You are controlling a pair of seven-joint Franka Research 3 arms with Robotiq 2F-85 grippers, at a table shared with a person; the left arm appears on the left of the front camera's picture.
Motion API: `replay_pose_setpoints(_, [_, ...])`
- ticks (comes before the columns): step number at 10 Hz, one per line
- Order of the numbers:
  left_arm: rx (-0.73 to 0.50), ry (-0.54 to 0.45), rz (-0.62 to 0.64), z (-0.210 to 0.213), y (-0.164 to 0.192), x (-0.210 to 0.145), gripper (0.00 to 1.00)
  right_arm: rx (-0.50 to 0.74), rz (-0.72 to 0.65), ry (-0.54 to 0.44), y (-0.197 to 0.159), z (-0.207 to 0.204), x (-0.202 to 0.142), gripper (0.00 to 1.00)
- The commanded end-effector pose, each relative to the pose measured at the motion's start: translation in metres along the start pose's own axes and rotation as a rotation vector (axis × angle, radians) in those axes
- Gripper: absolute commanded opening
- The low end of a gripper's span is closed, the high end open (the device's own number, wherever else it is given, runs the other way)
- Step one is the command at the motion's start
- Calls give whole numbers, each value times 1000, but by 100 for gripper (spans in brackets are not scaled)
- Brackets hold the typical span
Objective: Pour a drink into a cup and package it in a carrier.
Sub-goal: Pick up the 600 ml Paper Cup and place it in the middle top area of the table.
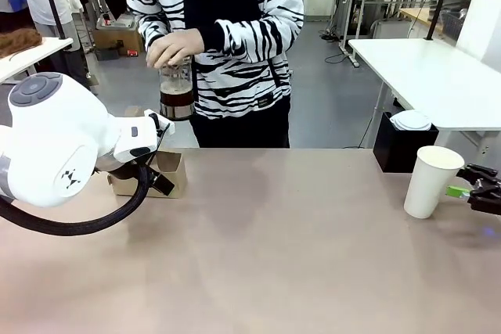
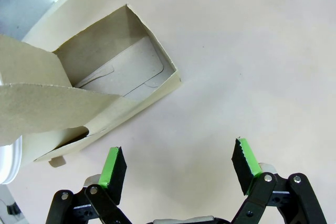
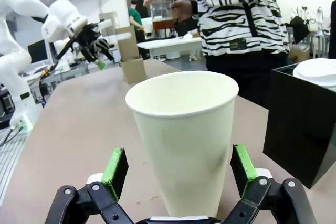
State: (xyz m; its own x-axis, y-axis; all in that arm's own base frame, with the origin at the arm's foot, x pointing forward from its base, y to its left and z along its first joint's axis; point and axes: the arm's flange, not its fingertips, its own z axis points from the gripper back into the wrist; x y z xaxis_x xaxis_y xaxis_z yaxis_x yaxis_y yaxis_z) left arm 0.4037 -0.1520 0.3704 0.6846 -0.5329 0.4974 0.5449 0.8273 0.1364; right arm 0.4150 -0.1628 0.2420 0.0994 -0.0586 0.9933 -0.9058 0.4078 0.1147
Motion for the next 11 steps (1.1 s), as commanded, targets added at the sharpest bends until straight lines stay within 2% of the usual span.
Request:
replay_pose_setpoints(1, [-1, -1, 1, 0, 0, 0, 100, -44, -13, 5, 1, -16, 5, 100])
replay_pose_setpoints(11, [-1, -1, 1, 0, 0, 0, 100, -15, -64, 16, -9, -56, -10, 100])
